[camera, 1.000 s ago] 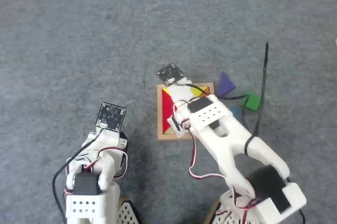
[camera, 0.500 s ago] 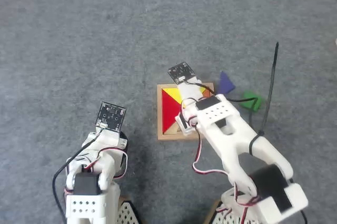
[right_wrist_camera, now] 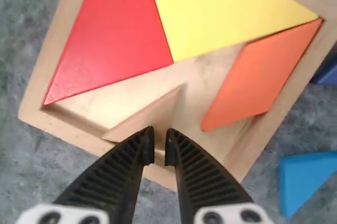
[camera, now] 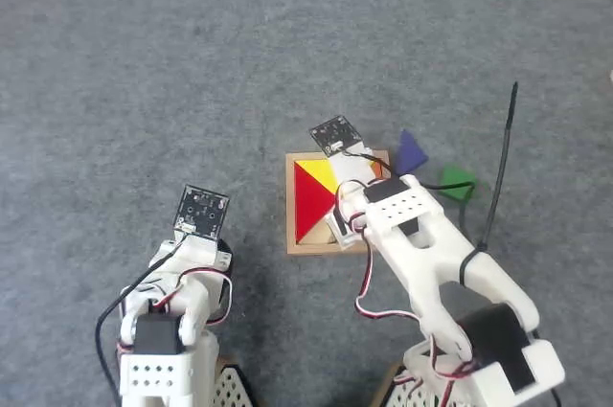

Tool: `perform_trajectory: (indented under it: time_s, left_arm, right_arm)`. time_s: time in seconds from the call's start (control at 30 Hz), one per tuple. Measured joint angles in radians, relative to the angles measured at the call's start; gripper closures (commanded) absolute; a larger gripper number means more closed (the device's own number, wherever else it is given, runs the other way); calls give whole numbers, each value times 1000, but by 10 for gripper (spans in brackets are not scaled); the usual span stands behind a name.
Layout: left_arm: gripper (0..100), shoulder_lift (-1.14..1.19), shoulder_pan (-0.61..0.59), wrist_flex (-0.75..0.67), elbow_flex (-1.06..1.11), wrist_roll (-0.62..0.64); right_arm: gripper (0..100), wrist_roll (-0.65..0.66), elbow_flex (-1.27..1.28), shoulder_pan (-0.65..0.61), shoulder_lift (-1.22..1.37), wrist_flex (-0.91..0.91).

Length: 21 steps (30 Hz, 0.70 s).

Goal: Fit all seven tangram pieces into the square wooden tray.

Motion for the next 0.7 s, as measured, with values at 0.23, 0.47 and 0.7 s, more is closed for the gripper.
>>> perform_trajectory:
  time_s: [0.23,0.47,0.7]
  left_arm:
    - [914,0,0,0,0,0]
    - [914,0,0,0,0,0]
    - [914,0,0,0,0,0]
  right_arm:
    - [805,-34,-41,-14,18,32]
    - [751,-87,-80,-21,23,75]
    - [835,-278,-78,-41,23,75]
